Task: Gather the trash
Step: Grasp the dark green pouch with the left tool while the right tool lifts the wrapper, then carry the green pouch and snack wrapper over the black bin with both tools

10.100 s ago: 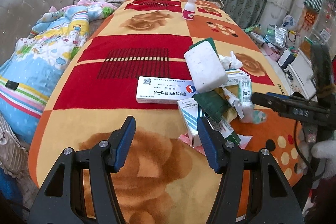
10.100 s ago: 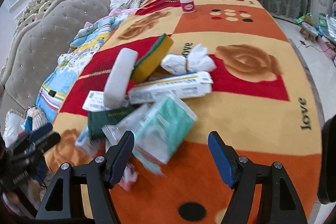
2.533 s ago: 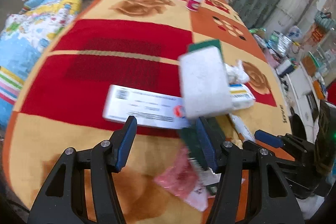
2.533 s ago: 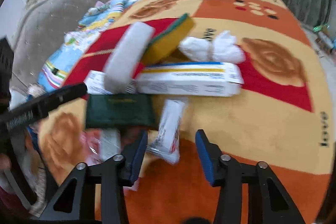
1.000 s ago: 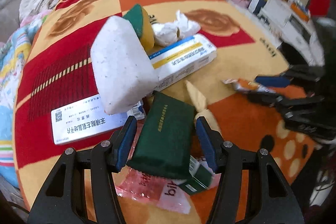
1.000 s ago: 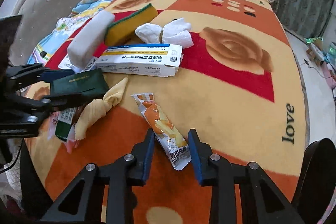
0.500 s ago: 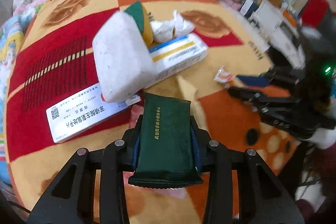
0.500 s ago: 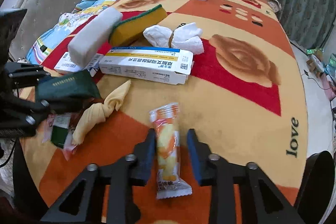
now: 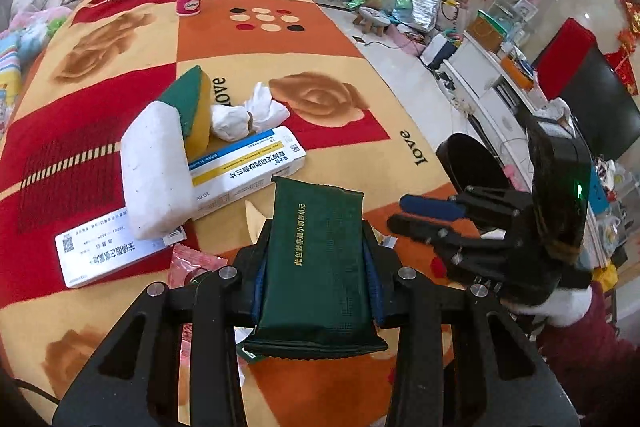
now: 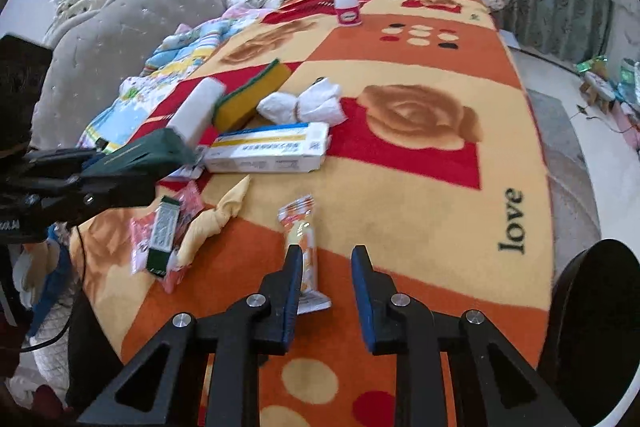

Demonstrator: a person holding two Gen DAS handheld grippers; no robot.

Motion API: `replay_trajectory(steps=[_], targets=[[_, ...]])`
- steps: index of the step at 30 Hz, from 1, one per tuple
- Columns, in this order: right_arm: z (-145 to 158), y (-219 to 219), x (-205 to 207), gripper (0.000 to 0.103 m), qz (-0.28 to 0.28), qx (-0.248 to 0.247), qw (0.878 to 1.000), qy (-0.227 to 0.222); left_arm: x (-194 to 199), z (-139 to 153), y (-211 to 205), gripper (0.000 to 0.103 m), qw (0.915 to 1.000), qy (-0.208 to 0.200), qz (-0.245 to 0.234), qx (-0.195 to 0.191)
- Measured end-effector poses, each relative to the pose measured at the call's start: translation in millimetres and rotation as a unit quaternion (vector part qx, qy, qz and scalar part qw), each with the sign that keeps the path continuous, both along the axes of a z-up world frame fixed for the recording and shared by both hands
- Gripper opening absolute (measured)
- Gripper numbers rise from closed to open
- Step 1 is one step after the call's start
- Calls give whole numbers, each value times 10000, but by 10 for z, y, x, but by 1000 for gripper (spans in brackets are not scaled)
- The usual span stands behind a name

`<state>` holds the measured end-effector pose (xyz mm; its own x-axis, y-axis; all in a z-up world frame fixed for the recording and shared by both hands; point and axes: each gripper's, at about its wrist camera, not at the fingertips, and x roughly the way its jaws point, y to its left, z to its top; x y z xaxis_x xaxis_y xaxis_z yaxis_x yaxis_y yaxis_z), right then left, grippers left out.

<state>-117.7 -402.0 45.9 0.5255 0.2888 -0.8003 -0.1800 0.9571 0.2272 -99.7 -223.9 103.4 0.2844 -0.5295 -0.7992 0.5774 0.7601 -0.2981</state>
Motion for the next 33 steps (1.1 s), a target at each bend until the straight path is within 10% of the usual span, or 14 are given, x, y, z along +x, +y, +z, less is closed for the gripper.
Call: replay_trajectory(steps=[6,11,33], targets=[[-227,288,127,43,226,-292,9991,200,-39,-49,95,36,9998,71,194,84],[-369,372,201,17,233,-708,9971,169,-69,-31,90,36,9997,64,238,88],[130,-1125,-548,16,-1175,-379,9921,-212,-334,35,-1455,36,9981,0,-605,-112]])
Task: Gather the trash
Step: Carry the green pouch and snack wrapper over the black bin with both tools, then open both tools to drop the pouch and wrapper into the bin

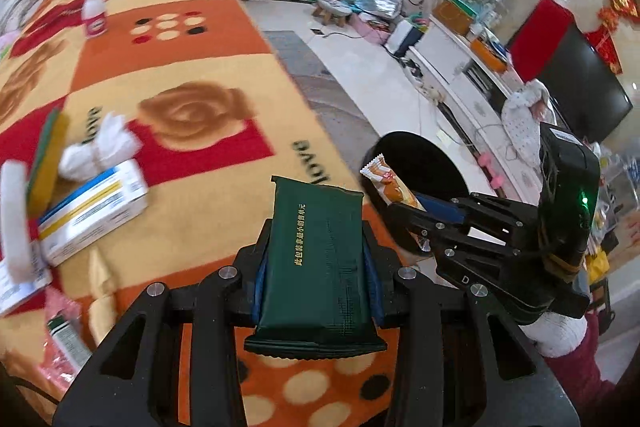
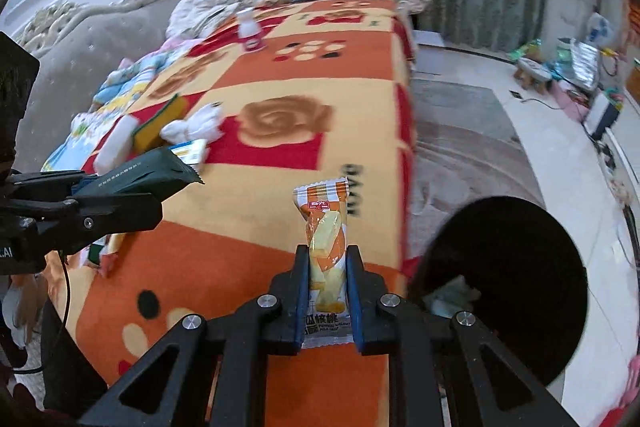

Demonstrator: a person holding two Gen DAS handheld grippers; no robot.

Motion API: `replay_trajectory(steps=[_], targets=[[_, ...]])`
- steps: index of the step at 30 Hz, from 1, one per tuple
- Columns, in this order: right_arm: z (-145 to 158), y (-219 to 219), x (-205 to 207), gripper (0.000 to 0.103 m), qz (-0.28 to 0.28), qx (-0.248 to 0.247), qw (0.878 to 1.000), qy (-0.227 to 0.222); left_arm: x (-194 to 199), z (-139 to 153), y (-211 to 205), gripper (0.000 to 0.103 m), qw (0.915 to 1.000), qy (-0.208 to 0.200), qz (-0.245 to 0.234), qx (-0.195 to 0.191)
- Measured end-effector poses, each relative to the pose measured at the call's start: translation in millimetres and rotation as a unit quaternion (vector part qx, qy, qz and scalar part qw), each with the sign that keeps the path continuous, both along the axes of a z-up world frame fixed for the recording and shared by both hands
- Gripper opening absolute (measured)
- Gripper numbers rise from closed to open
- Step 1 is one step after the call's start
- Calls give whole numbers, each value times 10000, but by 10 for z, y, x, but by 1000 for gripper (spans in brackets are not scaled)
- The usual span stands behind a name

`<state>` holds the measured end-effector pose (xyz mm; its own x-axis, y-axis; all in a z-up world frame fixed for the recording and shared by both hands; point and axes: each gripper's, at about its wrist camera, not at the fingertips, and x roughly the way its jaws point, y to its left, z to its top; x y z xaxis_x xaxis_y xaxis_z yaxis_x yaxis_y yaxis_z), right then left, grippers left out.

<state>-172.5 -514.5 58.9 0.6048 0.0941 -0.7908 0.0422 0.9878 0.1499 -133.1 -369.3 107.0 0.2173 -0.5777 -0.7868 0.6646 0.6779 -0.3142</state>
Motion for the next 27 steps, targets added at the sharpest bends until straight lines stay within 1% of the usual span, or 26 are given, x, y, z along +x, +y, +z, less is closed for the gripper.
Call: replay_trajectory(steps=[4,11,19,22,27], targets=[[-13,-294,-133,16,-304,1,9995,16,-69,3,-349,36,9997,-89,-216,4],[-94,-777,-343,16,-799,65,9967,93,-128,-93,-861,36,9987,-7,-510,25],[-278,-1135,-414,16,-1167,207,9925,301,-127,-261,-1254,36,9976,250,-642,-47],[-337,-1200,-430,16,-1245,244,9913,350,-113,-317,-1341,36,9973,318,-649,-116],[-409,-1279,-435,16,-1382,247,9892,421,-87,-348,-1426,42,9963,471,-631,-334]])
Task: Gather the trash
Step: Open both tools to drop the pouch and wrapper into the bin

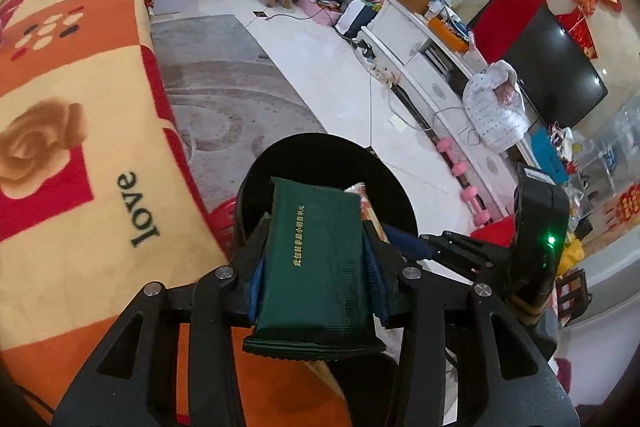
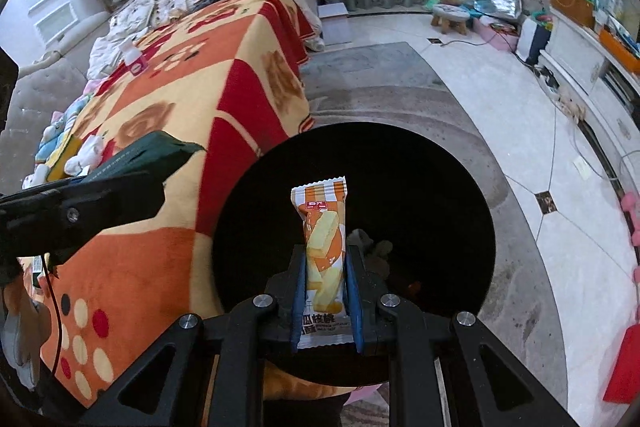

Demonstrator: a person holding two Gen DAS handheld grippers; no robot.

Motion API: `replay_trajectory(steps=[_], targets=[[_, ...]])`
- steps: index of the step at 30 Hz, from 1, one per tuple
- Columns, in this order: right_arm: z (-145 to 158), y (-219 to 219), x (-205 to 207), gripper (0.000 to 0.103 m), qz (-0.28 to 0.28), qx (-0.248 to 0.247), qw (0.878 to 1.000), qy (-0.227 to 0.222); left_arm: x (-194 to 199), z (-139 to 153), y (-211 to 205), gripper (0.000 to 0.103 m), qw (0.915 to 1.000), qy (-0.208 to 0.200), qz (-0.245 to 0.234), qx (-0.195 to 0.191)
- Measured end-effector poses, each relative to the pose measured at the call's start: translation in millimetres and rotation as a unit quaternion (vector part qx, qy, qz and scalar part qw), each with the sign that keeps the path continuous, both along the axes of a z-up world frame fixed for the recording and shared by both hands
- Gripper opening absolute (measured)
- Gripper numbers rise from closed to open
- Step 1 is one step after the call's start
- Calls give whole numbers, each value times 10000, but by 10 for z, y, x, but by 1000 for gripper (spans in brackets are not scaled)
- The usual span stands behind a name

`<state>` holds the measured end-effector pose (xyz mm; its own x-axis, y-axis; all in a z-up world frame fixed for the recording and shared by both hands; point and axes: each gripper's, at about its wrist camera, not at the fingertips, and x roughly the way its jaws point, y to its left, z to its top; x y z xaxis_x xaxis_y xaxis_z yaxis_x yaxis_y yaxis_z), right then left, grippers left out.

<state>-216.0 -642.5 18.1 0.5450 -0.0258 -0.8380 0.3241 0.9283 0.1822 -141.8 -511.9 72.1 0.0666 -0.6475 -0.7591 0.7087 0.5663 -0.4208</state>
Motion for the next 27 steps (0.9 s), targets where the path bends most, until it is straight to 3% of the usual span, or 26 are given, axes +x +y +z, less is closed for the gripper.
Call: replay_trajectory(steps=[2,4,7,27], targets=[[-15,-38,-1,16,-125,-42,9999,54,0,-4,-14,54,10000,48,19,-82],[-26,-63,-14,24,-204,-37,9998,78,2,-1,-1,60,9998,135,64,-152],[-35,-68,-28,32,-249,-1,9997,90,-3,13,34,60,9998,147,96,-125],[97,380,55,39,115,-41,9999,27,-56,131,705,60,9938,-654,788,439]])
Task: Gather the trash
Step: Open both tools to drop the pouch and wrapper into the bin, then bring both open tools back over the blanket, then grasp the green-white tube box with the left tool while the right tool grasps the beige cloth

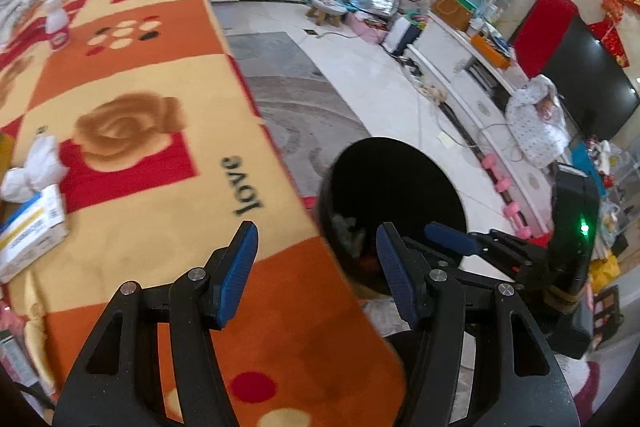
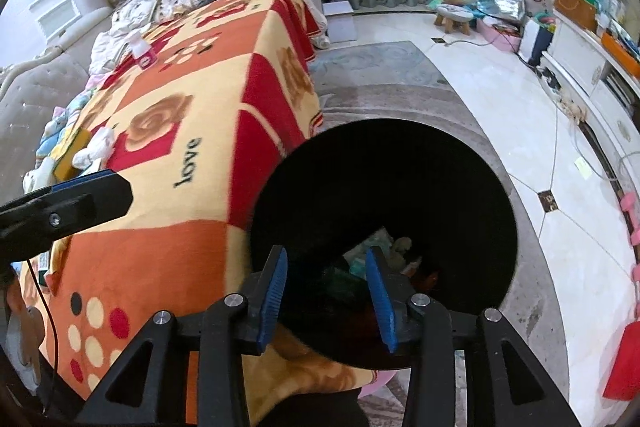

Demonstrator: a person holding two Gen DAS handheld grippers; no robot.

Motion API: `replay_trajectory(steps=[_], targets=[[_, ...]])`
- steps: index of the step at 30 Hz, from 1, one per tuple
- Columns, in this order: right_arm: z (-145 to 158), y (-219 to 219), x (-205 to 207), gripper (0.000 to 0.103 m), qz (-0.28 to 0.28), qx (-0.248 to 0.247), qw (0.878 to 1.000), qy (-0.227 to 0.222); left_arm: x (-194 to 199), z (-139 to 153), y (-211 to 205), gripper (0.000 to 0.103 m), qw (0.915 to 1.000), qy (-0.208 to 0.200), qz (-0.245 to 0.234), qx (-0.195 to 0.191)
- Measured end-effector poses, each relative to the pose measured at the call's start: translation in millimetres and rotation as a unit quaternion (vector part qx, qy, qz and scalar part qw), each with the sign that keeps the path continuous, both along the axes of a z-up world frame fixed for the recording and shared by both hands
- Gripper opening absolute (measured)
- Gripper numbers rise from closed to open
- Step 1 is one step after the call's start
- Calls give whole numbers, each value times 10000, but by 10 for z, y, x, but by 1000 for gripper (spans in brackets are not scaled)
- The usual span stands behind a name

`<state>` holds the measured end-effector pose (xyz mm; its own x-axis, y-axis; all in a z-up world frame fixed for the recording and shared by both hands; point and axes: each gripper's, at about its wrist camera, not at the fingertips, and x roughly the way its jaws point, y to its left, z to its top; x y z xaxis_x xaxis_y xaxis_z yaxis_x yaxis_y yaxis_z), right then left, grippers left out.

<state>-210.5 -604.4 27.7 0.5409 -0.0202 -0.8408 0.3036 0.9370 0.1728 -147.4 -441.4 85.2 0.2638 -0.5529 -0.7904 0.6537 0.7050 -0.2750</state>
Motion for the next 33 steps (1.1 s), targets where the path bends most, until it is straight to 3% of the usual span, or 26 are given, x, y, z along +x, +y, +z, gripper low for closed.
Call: replay_trajectory(steps=[14,19,26,33], targets=[[79,683,263,43,557,52,9984,-10,97,41,816,60,9959,-341,793,270],[110,957,371,63,751,154,9970,-81,86,66,1168,60,9939,-373,988,304],[69,1416,546,63,1242,241,9920,3,83,73,1793,60,9894,-340,1335,454],[-12,1853,712,63,1725,409,9841,102,187,-77,2514,60,9796,-196,1853,748]])
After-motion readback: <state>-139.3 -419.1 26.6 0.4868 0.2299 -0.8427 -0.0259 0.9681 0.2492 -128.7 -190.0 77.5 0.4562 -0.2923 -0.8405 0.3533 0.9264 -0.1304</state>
